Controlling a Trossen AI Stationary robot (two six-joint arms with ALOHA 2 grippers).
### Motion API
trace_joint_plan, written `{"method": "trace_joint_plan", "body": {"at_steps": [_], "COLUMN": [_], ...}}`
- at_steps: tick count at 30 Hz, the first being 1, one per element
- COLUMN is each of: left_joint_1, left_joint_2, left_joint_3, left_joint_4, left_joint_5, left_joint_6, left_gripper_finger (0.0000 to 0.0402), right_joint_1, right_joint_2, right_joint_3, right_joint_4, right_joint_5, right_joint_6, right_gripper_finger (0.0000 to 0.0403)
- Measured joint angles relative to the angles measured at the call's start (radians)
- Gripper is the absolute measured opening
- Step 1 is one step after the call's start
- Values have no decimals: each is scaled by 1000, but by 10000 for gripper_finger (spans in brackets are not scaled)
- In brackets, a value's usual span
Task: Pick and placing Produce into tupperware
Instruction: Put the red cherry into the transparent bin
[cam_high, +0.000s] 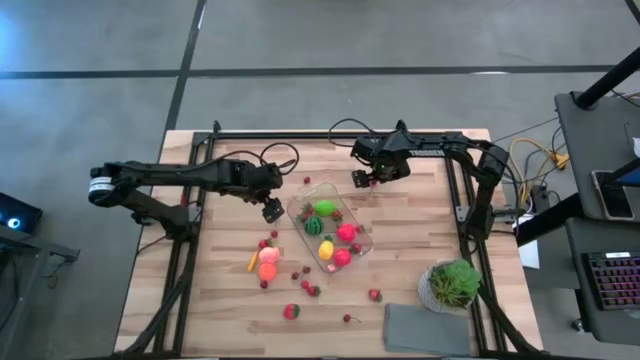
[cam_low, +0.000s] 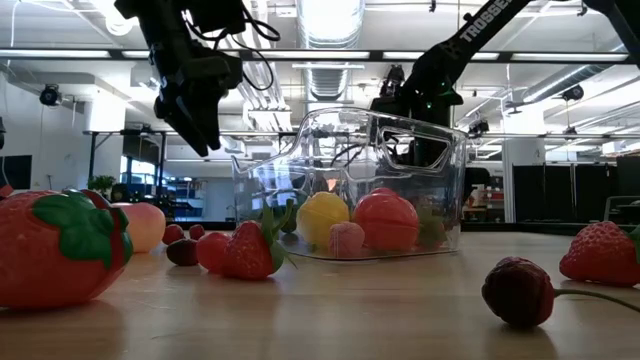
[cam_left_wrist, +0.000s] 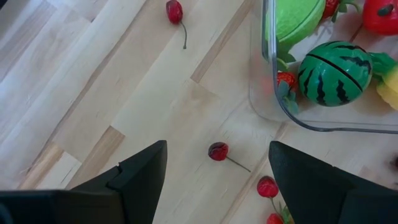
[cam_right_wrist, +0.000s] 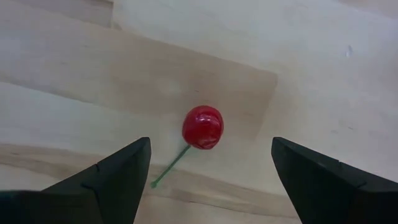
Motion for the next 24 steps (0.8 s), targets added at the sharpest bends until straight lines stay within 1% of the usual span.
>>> {"method": "trace_joint_plan", "body": {"at_steps": [14, 24], "left_joint_1": [0, 0], "left_joint_2": [0, 0], "left_joint_3": [0, 0], "left_joint_4": [2, 3], "left_joint_5": [-5, -24], "left_joint_6": [4, 4], "left_gripper_finger": [267, 267], "right_joint_1": [0, -2], "right_joint_2": [-1, -2], "right_joint_3": [-6, -60], "right_joint_4": [47, 74], "right_joint_5": [4, 4], "right_joint_6": [-6, 4], "right_gripper_finger": [326, 323]}}
